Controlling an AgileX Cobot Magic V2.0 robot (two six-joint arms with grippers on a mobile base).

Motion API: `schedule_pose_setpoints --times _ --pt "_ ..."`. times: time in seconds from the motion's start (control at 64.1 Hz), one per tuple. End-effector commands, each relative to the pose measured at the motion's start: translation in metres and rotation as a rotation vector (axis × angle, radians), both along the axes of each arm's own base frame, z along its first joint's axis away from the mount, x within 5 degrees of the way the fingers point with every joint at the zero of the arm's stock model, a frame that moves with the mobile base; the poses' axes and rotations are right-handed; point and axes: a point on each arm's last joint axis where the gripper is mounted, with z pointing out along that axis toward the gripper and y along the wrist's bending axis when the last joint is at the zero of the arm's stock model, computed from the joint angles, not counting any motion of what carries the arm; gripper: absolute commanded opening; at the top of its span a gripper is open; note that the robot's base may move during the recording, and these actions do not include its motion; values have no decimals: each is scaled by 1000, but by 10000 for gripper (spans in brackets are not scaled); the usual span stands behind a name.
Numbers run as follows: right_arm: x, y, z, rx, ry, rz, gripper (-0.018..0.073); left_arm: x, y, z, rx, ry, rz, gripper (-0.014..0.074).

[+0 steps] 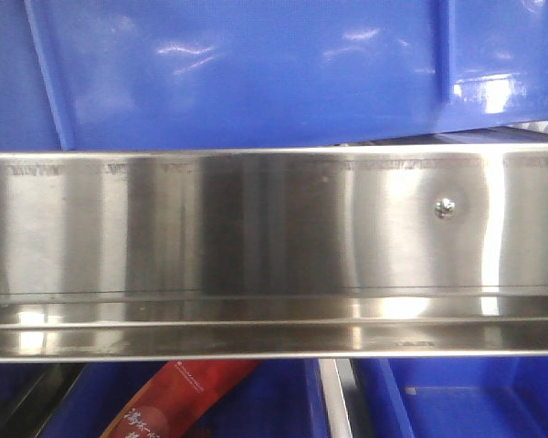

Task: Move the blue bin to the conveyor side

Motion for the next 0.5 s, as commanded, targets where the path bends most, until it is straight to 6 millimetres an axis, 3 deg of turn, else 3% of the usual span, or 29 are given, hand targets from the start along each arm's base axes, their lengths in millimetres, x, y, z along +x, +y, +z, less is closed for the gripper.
schedule_pose_setpoints --times 0.0,0.483 --pt "-1 1 1 0 -13 0 318 0 -2 3 -4 -14 1 401" --pt "-6 14 0 -71 -26 17 318 0 -2 3 -4 -16 1 401"
